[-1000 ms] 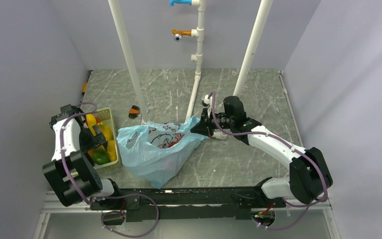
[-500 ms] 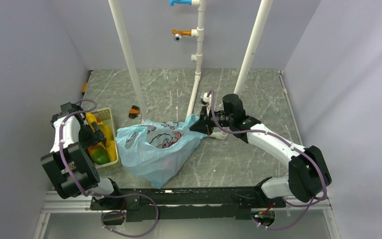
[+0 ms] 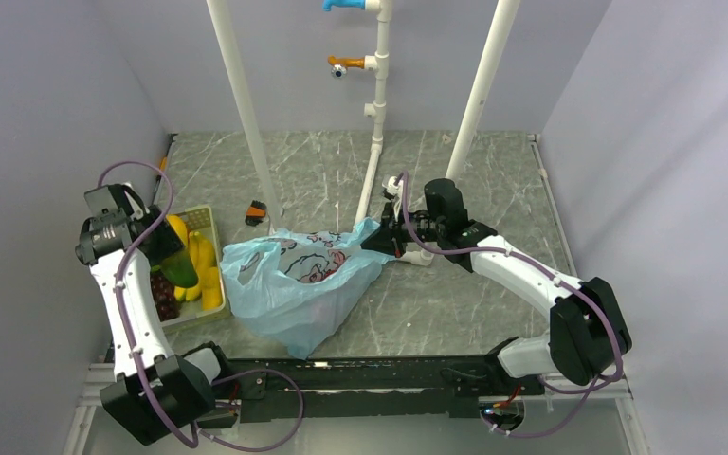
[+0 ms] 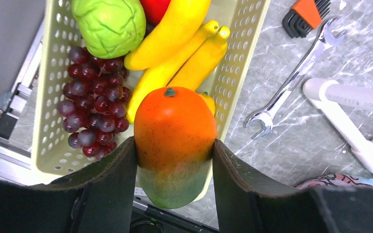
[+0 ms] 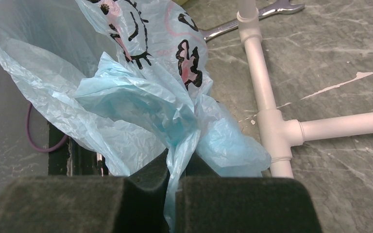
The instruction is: Place the fake fruits into the plastic bag and tie a complex knot
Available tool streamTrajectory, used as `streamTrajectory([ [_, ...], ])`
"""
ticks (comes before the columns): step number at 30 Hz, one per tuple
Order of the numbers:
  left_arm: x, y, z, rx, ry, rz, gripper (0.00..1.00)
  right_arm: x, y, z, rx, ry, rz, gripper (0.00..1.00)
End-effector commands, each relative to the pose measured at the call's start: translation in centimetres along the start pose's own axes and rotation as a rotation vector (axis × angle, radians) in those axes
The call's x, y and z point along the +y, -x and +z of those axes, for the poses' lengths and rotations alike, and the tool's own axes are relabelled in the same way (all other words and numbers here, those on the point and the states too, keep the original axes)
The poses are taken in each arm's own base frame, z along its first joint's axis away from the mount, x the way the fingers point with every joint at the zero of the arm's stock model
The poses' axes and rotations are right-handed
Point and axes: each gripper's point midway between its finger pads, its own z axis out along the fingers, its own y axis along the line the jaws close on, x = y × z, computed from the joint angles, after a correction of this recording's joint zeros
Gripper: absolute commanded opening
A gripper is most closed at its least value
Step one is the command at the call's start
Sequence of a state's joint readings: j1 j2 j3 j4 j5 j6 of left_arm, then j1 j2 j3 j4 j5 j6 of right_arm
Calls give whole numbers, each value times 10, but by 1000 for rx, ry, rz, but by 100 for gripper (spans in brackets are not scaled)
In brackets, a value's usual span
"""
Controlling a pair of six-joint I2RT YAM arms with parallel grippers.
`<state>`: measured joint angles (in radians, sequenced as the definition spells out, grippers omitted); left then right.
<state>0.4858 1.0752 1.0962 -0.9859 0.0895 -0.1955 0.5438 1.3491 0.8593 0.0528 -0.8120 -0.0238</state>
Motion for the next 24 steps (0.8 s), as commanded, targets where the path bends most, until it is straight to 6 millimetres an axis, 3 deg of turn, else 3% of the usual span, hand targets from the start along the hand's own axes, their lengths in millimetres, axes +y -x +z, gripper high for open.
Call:
streamTrajectory([
  [1,2,17,-22,-78,16,22,27,0,21,1,-46,21,-57,0],
  [5,-22,38,-46,-174,-106,62,26,-1,24,2,-49,18,-53,0],
  [9,-57,70,-94,-409,-273,192,28,0,28,1,-52,19,-49,0],
  [11,-79,76,-122,-485,-369,273,29,1,31,1,-56,19,-43,0],
  [18,-151,55,-192,-635,-678,506,23,3,43,0,-79,13,-15,0],
  [24,-208,26,-233,-665,-959,693,20,3,46,1,-89,8,-2,0],
])
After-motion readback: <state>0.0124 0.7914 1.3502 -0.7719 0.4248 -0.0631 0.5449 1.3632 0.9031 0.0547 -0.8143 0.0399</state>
